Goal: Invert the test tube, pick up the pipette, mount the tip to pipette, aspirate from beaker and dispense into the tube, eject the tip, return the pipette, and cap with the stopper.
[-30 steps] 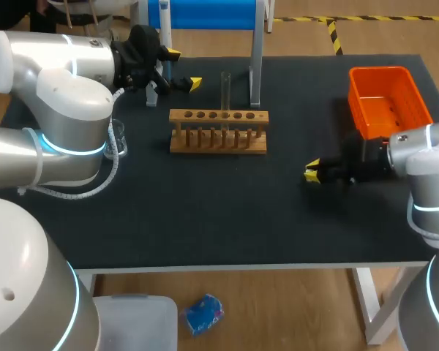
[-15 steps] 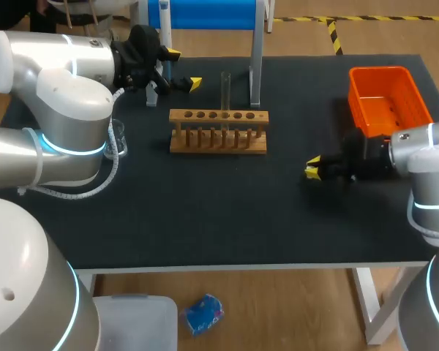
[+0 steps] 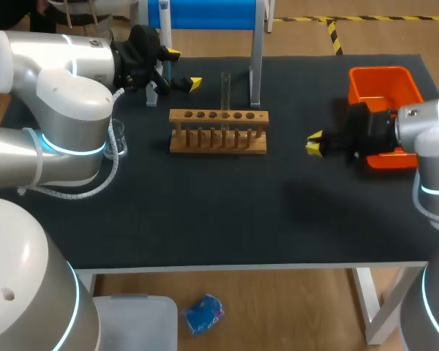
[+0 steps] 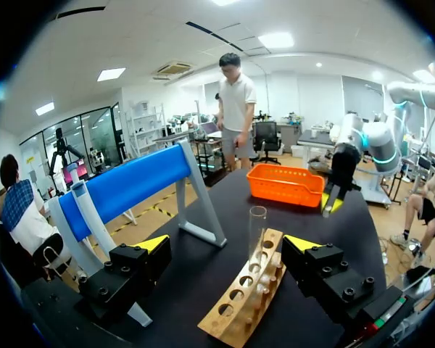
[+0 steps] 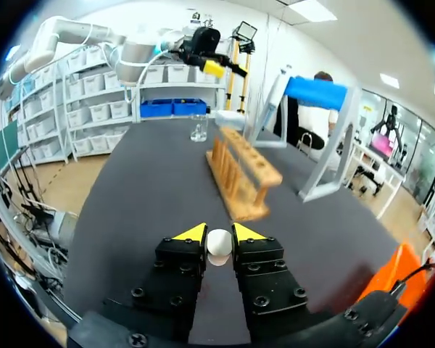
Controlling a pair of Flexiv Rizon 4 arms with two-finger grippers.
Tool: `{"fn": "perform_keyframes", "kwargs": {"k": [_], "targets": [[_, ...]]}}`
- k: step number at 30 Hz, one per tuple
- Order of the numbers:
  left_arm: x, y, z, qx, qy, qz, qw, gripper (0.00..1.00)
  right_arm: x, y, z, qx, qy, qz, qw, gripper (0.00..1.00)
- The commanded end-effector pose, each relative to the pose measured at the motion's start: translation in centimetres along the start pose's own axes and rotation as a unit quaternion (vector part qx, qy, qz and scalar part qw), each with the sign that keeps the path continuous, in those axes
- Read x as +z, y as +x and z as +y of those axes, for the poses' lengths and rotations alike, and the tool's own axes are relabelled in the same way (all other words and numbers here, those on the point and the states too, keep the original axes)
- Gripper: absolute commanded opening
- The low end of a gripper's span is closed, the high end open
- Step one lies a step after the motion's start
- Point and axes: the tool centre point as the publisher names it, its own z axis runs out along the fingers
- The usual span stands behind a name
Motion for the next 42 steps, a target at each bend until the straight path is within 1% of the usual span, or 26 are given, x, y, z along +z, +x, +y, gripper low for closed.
{"fn": "perform_keyframes", "kwargs": {"k": [1,3,6,15,38,42], "targets": [[0.1,0.0,0.1,0.000,0.002,0.000,1.000,1.00,-2.4,0.2,3.6,-0.011,0.004,-0.013,1.000,0.00],[0.1,0.0,0.1,0.000,0.002,0.000,1.000,1.00,-2.9,-0.2,5.1,-0.022,0.004,-0.023,0.999,0.00],[0.1,0.0,0.1,0.000,0.002,0.000,1.000,1.00,-3.3,-0.8,7.3,-0.038,-0.003,-0.027,0.999,0.00],[0.1,0.0,0.1,0.000,0.002,0.000,1.000,1.00,-3.0,-2.2,13.3,-0.075,-0.011,-0.021,0.997,0.00],[0.1,0.0,0.1,0.000,0.002,0.000,1.000,1.00,-3.0,-2.2,13.3,-0.075,-0.011,-0.021,0.997,0.00],[0.1,0.0,0.1,0.000,0.002,0.000,1.000,1.00,0.5,-5.0,16.1,-0.109,-0.045,0.007,0.993,0.00]]}}
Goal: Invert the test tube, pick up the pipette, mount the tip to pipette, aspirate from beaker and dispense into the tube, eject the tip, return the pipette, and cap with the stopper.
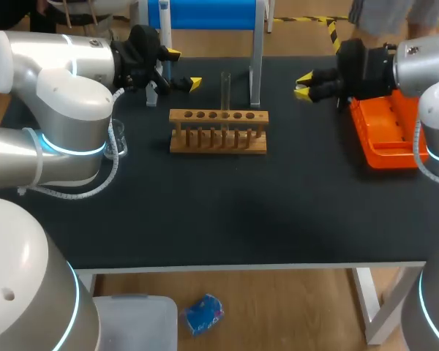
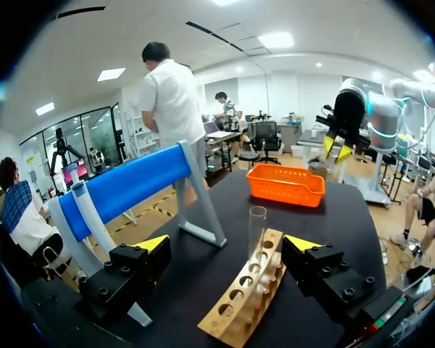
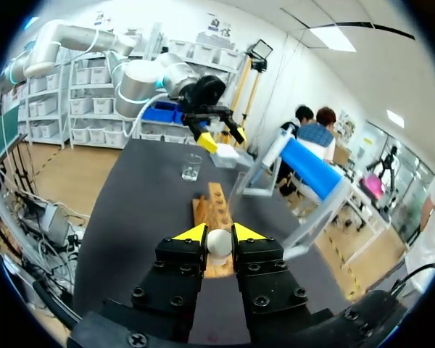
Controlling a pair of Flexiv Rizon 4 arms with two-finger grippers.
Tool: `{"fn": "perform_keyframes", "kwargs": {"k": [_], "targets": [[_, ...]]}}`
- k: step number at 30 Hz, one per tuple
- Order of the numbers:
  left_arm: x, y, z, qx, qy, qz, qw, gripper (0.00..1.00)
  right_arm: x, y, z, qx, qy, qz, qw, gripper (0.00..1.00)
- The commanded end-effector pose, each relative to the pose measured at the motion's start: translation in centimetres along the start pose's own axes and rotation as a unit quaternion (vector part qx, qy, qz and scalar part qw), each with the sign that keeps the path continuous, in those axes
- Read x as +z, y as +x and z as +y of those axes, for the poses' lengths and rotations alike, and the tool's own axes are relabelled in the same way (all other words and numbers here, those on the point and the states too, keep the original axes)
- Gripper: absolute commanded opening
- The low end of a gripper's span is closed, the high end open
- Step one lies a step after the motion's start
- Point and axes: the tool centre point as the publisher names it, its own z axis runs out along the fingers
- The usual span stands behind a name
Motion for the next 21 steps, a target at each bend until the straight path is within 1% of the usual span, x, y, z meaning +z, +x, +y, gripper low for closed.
{"fn": "perform_keyframes", "kwargs": {"k": [1,6,9,10,12,14,15,17,19,21], "targets": [[0.1,0.0,0.1,0.000,0.002,0.000,1.000,1.00,4.2,-3.7,1.7,-0.023,-0.030,0.030,0.999,0.00],[0.1,0.0,0.1,0.000,0.002,0.000,1.000,1.00,9.2,-6.5,3.9,-0.054,-0.045,0.063,0.995,0.00],[0.1,0.0,0.1,0.000,0.002,0.000,1.000,1.00,11.8,-7.4,5.1,-0.066,-0.053,0.083,0.993,0.00],[0.1,0.0,0.1,0.000,0.002,0.000,1.000,1.00,12.5,-7.7,5.5,-0.071,-0.049,0.088,0.992,0.00],[0.1,0.0,0.1,0.000,0.002,0.000,1.000,1.00,13.6,-8.1,6.3,-0.070,-0.056,0.097,0.991,0.00],[0.1,0.0,0.1,0.000,0.002,0.000,1.000,1.00,14.5,-8.3,6.9,-0.071,-0.053,0.100,0.991,0.00],[0.1,0.0,0.1,0.000,0.002,0.000,1.000,1.00,14.8,-8.3,7.2,-0.070,-0.060,0.104,0.990,0.00],[0.1,0.0,0.1,0.000,0.002,0.000,1.000,1.00,15.4,-8.2,7.7,-0.069,-0.062,0.106,0.990,0.00],[0.1,0.0,0.1,0.000,0.002,0.000,1.000,1.00,15.8,-8.0,7.9,-0.061,-0.070,0.112,0.989,0.00],[0.1,0.0,0.1,0.000,0.002,0.000,1.000,1.00,16.2,-7.7,7.8,-0.055,-0.067,0.113,0.990,0.00]]}}
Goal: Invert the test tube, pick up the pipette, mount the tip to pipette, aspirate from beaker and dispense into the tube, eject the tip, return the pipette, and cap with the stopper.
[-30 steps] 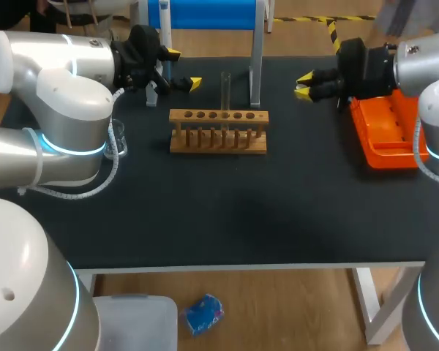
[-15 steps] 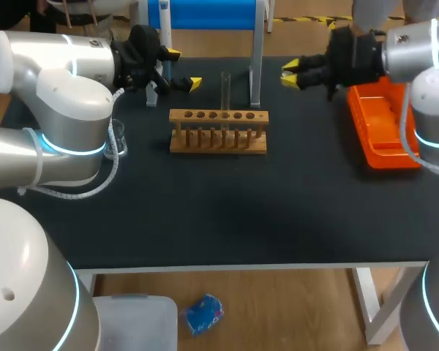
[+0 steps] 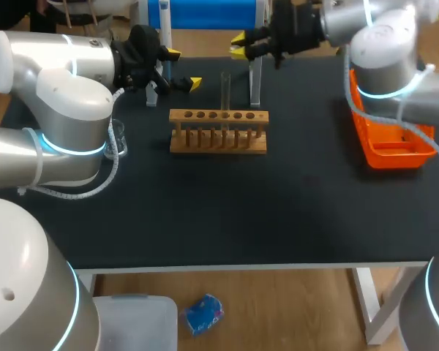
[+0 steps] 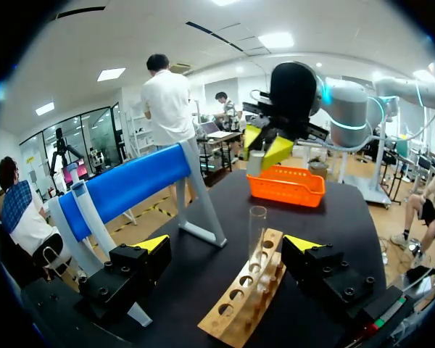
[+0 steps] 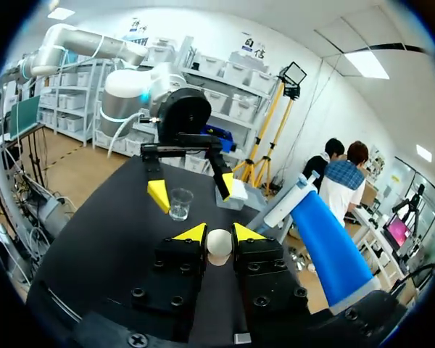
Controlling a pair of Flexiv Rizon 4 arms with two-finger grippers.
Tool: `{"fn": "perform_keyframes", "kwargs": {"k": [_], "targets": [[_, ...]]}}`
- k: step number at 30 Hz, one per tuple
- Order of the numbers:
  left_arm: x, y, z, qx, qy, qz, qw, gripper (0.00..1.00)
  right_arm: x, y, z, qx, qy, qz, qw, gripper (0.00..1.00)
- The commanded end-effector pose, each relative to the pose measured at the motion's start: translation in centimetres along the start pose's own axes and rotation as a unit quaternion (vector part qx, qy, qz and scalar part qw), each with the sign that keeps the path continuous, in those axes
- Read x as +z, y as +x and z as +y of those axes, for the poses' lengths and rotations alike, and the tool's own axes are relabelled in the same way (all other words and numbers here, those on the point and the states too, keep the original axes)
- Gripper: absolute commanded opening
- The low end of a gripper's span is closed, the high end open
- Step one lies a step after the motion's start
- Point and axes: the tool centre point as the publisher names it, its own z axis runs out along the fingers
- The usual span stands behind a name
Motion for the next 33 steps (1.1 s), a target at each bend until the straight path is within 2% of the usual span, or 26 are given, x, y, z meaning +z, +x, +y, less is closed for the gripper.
{"fn": "perform_keyframes", "kwargs": {"k": [1,9,16,33], "targets": [[0.1,0.0,0.1,0.000,0.002,0.000,1.000,1.00,2.6,-1.1,-0.5,0.014,0.001,0.022,1.000,0.00],[0.1,0.0,0.1,0.000,0.002,0.000,1.000,1.00,2.0,-0.3,-0.6,0.055,-0.007,0.007,0.998,0.00],[0.1,0.0,0.1,0.000,0.002,0.000,1.000,1.00,1.5,0.8,-0.1,0.060,-0.010,0.007,0.998,0.00],[0.1,0.0,0.1,0.000,0.002,0.000,1.000,1.00,1.7,2.1,-2.1,0.106,0.008,0.010,0.994,0.00]]}}
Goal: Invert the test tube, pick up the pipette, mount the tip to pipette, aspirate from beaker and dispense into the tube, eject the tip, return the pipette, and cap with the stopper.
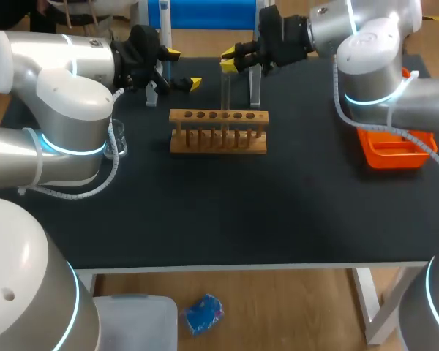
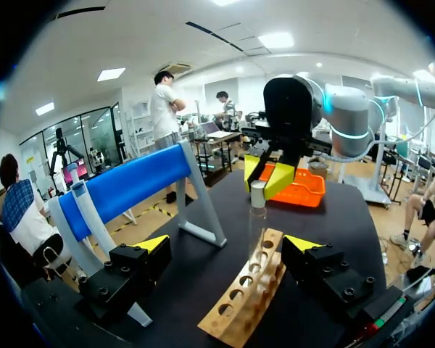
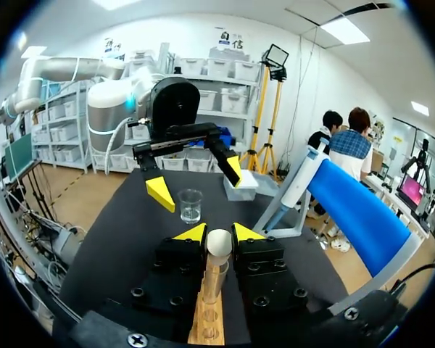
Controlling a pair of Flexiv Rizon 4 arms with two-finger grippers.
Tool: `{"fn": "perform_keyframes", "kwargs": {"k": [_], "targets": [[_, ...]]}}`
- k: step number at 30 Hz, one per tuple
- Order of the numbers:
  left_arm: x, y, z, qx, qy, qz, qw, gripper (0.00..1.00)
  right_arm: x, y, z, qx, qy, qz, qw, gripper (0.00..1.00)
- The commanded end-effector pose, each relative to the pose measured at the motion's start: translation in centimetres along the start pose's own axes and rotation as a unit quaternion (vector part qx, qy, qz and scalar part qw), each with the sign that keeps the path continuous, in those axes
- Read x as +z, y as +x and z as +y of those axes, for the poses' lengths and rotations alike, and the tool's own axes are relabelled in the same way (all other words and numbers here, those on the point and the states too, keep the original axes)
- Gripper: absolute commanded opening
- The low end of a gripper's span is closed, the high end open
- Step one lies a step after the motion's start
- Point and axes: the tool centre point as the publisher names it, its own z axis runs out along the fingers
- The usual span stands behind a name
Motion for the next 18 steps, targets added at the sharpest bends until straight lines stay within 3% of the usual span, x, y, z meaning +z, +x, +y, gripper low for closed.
{"fn": "perform_keyframes", "kwargs": {"k": [1,18], "targets": [[0.1,0.0,0.1,0.000,0.002,0.000,1.000,1.00,0.0,0.1,-0.3,0.003,0.002,0.001,1.000,0.00],[0.1,0.0,0.1,0.000,0.002,0.000,1.000,1.00,0.6,0.5,-1.6,0.013,0.013,0.004,1.000,0.00]]}}
